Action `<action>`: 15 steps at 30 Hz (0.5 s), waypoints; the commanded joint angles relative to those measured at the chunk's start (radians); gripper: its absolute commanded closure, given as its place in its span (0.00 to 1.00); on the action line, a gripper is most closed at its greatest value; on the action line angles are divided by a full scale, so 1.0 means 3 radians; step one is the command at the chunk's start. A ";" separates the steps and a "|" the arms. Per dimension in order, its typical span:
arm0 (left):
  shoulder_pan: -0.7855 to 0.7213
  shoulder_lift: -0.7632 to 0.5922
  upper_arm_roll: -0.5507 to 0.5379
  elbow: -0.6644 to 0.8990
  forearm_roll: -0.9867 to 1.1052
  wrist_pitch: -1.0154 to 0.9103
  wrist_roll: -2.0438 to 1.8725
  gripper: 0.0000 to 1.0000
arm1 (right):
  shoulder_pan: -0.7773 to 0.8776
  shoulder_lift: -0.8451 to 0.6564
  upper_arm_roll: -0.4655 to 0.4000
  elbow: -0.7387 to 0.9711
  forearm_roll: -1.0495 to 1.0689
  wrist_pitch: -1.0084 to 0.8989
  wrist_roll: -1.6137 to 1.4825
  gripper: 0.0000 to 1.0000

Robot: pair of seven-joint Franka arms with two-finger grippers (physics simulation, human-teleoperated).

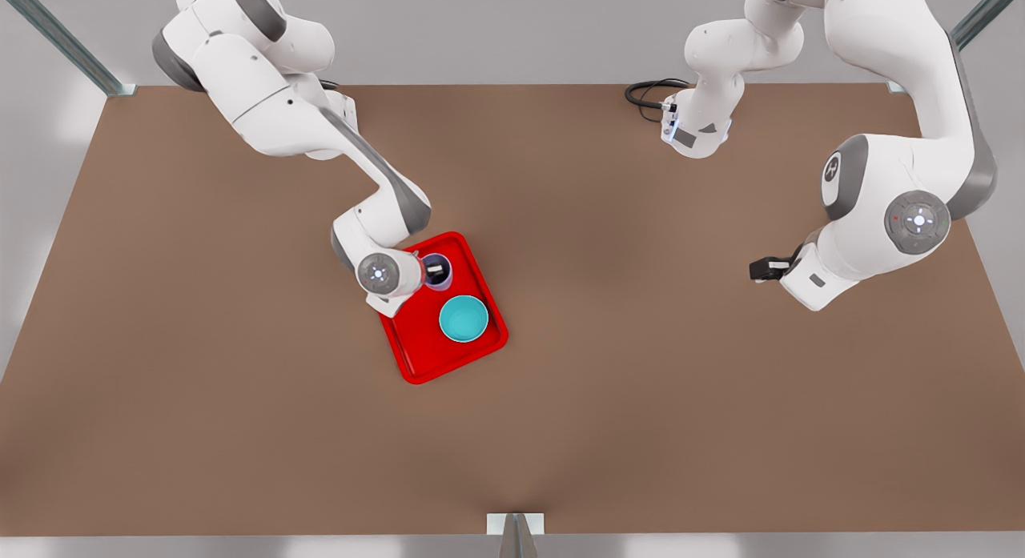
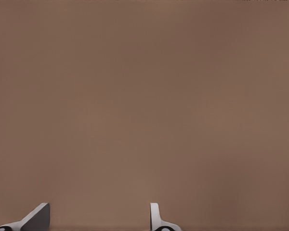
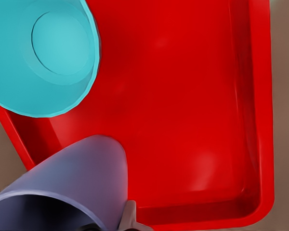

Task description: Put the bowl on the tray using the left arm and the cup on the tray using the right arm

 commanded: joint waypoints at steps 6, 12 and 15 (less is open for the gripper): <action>0.0000 0.0000 0.0000 -0.0036 0.0000 0.0000 0.0000 0.00 | -0.0004 0.0054 -0.0005 -0.0082 -0.0030 0.0155 0.0049 0.70; 0.0000 -0.0005 0.0000 -0.0036 0.0000 -0.0005 0.0000 0.00 | 0.0001 0.0059 -0.0015 -0.0082 -0.0030 0.0165 0.0044 0.11; -0.0005 0.0000 0.0000 -0.0036 0.0000 -0.0005 0.0000 0.00 | 0.0001 0.0059 -0.0015 -0.0077 -0.0030 0.0165 0.0049 0.07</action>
